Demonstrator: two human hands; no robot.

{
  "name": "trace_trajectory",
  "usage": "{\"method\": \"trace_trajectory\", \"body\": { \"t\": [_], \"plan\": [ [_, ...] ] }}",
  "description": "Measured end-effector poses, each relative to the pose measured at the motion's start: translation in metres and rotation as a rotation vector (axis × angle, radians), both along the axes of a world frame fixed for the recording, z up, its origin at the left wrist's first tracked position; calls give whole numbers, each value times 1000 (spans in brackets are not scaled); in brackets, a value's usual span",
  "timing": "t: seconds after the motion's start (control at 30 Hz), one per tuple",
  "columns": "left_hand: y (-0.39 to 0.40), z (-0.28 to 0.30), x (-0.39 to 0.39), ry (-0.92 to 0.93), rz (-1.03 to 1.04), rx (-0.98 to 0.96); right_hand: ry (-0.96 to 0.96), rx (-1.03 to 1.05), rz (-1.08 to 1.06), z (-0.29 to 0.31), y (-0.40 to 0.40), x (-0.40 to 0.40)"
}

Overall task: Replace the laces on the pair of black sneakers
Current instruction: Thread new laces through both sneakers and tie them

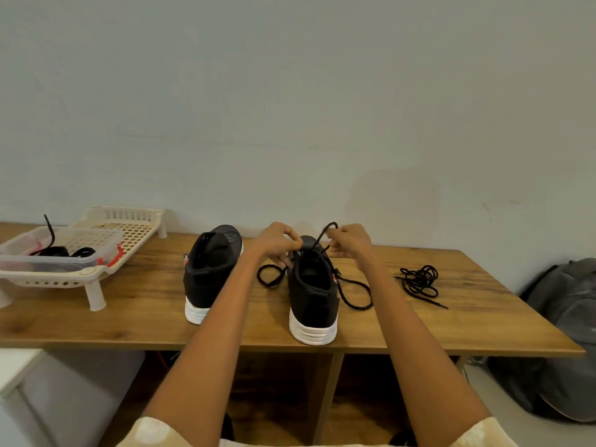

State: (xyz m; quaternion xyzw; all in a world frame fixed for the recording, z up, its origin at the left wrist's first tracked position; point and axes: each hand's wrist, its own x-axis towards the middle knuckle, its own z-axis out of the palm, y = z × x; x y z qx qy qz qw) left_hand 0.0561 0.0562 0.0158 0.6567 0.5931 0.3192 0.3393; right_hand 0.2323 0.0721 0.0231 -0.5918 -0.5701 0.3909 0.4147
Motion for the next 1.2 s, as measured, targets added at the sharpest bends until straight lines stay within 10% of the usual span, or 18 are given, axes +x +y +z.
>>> {"method": "trace_trajectory", "body": {
  "t": [0.2,0.37,0.57,0.77,1.07,1.2],
  "plan": [
    [-2,2,0,69,28,28,-631,369,260,21,-3,-4],
    [0,1,-1,233,76,74,-1079,270,358,5,-1,-24],
    [3,0,0,215,82,67,-895,345,134,3,-4,-27],
    [2,0,-2,181,59,54,-74,388,-296,18,0,10],
    [2,1,1,184,69,59,-806,279,303,2,1,-12],
    [4,0,2,192,64,70,-1044,240,207,7,-9,-30]
  ]
}}
